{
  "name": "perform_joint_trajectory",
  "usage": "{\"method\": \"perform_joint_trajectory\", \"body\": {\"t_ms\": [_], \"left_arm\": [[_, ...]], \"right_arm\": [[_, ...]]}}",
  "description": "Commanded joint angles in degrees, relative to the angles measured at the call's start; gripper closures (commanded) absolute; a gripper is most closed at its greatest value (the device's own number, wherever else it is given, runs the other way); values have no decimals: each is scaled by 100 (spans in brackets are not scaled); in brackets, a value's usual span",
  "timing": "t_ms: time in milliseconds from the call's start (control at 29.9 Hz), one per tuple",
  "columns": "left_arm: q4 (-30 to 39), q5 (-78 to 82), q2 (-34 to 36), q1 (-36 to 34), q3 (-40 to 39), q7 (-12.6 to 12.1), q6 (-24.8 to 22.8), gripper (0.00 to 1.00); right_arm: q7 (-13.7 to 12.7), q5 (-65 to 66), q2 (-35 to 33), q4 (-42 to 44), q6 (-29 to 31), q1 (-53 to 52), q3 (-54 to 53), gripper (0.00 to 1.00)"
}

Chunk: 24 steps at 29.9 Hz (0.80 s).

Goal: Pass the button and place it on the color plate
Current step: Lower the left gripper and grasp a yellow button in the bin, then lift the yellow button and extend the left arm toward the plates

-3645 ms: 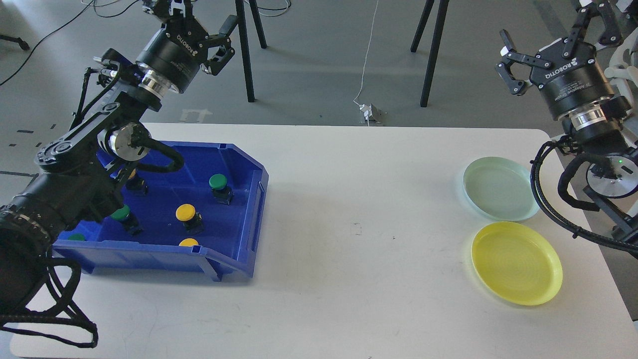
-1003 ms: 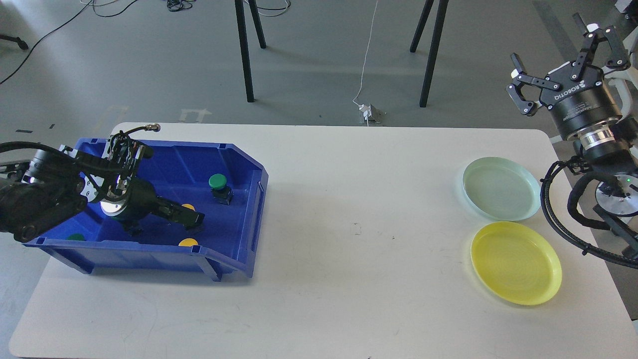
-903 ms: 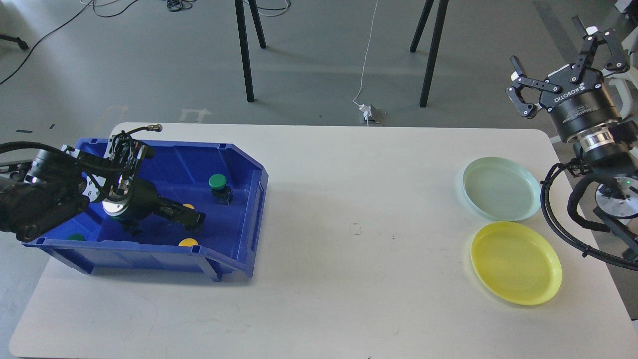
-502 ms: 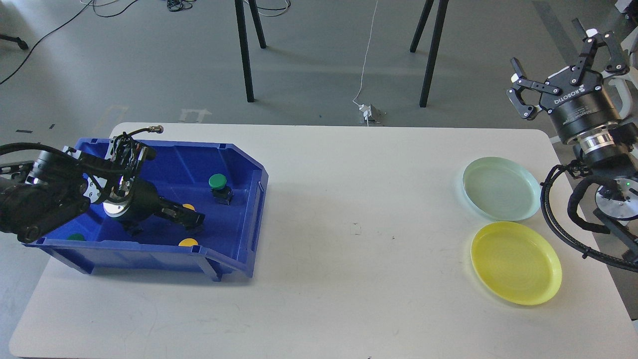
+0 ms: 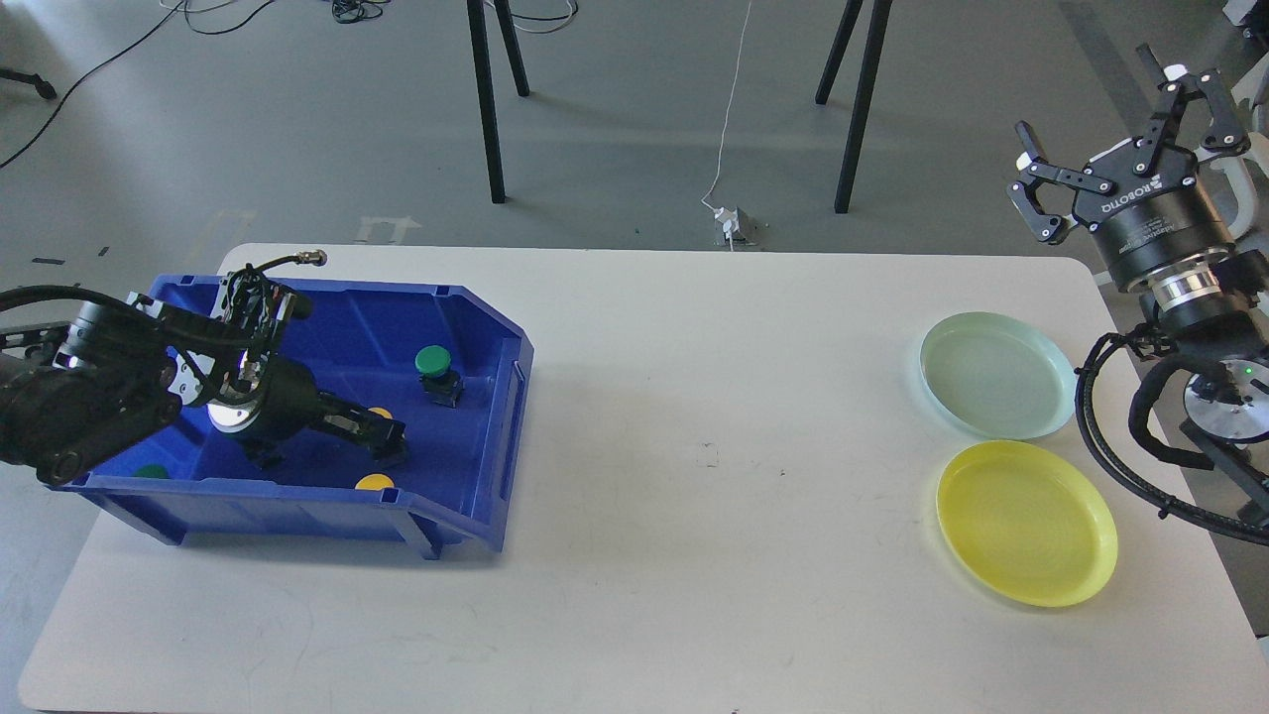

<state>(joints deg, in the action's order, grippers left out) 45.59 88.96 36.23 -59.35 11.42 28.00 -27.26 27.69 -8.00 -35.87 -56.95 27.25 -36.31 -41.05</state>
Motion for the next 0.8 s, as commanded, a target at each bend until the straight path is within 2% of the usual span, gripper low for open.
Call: {"method": "perform_joint_trajectory", "body": {"t_ms": [0,167,435,535,769], "left_arm": [[2,-2,-1,-24,-8,0,1,71],[55,-10,25,-41,-26,0,1,87],[204,-28,191,-103,-78,0,-8,89],[695,-45,674,-225,-157,0,-25,89],[1838,-72,1878,-279,-1088,0,-52,89]], "right_arm": [[8,0,-8,0,0,27,-8,0],[8,0,0,0,0,36,-8,0],[8,0,-8,9,0,54,-17,0],[-1,-9,-8,17,26,54,-69,0],[-18,-35,-43,254,70,63,-403,0]]}}
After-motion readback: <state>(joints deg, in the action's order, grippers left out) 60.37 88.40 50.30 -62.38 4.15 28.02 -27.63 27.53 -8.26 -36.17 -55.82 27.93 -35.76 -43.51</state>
